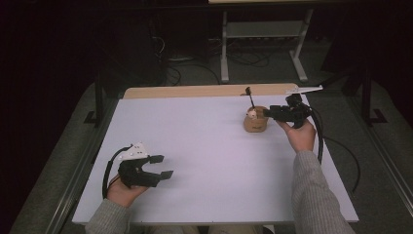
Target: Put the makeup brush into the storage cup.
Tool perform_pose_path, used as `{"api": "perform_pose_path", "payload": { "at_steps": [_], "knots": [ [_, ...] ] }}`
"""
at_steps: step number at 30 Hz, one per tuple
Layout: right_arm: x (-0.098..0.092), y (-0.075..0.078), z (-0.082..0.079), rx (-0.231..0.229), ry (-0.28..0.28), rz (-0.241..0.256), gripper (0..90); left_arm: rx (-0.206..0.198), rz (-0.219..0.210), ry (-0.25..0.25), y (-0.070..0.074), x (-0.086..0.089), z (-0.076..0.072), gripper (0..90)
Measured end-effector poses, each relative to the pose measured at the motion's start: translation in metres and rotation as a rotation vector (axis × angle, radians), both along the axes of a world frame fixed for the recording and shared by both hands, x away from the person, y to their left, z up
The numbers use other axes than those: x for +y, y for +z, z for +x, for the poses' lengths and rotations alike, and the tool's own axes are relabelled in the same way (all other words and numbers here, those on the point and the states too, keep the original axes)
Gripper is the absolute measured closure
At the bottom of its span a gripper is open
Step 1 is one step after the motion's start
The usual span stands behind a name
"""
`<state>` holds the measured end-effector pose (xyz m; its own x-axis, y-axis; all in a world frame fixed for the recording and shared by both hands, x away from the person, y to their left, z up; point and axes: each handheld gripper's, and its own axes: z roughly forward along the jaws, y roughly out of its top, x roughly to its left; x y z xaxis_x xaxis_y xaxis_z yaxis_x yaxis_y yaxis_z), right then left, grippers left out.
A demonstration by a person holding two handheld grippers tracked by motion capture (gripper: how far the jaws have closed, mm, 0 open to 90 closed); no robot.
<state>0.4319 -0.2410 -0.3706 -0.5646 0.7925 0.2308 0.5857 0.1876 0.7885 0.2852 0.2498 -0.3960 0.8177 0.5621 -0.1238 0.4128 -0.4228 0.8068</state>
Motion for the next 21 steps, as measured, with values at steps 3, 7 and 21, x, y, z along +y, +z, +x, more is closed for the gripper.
{"api": "perform_pose_path", "payload": {
  "at_steps": [3, 7, 21],
  "knots": [
    [-0.001, 0.001, -0.005, -0.005, 0.002, 0.007, 50.8, 0.000, -0.003, 0.000, 0.000, -0.001, 0.000, 30.3],
    [0.000, 0.002, -0.008, -0.002, 0.007, 0.005, 48.7, 0.002, -0.006, 0.002, 0.000, -0.001, 0.000, 30.2],
    [0.005, 0.001, -0.021, -0.019, 0.046, -0.009, 42.2, 0.007, -0.008, 0.005, 0.001, -0.001, 0.000, 29.8]
  ]
}}
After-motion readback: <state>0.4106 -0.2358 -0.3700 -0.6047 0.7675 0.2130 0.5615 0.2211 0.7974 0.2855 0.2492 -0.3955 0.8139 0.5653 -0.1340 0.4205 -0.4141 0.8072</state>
